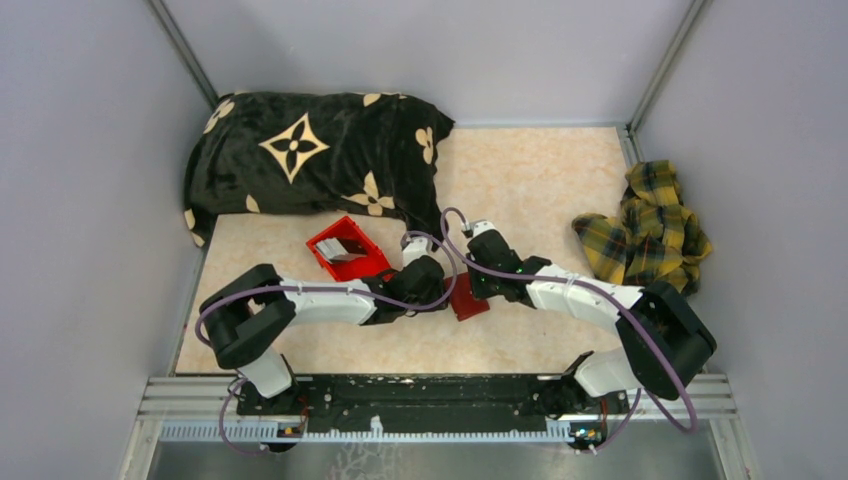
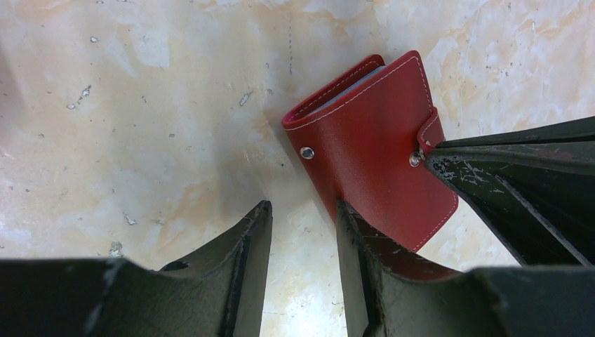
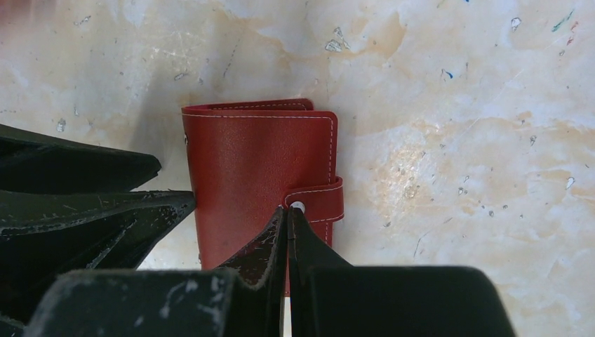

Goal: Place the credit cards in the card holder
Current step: Close the card holder at the center of the board.

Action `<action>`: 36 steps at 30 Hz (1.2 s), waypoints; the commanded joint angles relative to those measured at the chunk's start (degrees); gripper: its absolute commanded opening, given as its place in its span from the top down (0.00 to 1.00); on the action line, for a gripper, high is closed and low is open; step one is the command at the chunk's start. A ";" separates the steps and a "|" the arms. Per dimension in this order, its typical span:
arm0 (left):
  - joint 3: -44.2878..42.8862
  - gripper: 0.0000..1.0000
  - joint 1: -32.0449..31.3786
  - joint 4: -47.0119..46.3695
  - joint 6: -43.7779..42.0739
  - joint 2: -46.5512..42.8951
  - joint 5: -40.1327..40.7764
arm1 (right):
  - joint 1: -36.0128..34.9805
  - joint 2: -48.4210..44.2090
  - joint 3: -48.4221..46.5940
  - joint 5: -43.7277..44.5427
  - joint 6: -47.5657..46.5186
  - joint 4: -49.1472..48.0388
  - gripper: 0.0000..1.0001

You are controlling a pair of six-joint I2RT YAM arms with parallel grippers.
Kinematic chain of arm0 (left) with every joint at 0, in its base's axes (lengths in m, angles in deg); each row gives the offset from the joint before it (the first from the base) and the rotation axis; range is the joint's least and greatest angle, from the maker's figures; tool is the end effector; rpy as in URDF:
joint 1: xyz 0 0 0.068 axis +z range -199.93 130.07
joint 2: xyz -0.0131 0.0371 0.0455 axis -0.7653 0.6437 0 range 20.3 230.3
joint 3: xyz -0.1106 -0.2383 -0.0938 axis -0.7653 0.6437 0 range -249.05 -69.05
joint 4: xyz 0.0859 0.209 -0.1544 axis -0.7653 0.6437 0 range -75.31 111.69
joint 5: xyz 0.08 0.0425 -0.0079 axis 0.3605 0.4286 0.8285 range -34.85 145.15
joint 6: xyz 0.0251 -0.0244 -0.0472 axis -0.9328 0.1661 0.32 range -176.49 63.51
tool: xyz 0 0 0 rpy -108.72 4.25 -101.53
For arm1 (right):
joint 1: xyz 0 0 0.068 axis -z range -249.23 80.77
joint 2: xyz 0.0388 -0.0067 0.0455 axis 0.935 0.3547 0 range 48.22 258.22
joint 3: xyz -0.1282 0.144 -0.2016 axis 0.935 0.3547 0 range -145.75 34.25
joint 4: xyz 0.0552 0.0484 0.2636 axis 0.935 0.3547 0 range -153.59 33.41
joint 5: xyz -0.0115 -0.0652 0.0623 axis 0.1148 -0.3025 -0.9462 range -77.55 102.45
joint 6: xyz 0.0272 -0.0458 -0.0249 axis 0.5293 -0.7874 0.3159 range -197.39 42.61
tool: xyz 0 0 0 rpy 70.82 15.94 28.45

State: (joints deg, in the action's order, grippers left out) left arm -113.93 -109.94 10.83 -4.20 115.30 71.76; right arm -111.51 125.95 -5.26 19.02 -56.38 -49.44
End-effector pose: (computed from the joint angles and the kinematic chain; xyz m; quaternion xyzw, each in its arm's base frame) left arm 0.1778 -0.2835 0.1404 0.0081 0.9198 -0.2315 0.3166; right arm 0.2055 0.1803 0.1731 -0.1563 0.9322 0.1227 0.3025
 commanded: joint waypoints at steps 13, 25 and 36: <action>0.21 0.54 -0.55 3.16 -0.11 3.07 -1.67 | -1.84 -3.12 -2.16 1.17 -0.28 1.12 1.00; -0.16 0.54 -0.64 3.07 -0.16 3.50 -1.77 | -2.24 -2.61 -1.54 1.00 -0.19 1.30 1.00; -0.39 0.54 -0.71 2.99 -0.18 3.70 -1.86 | -2.76 -1.56 -1.37 1.07 -0.10 1.41 1.00</action>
State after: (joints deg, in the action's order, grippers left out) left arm -114.72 -110.22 9.96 -4.17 116.37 71.56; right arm -113.11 124.99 -5.24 20.00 -56.38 -47.47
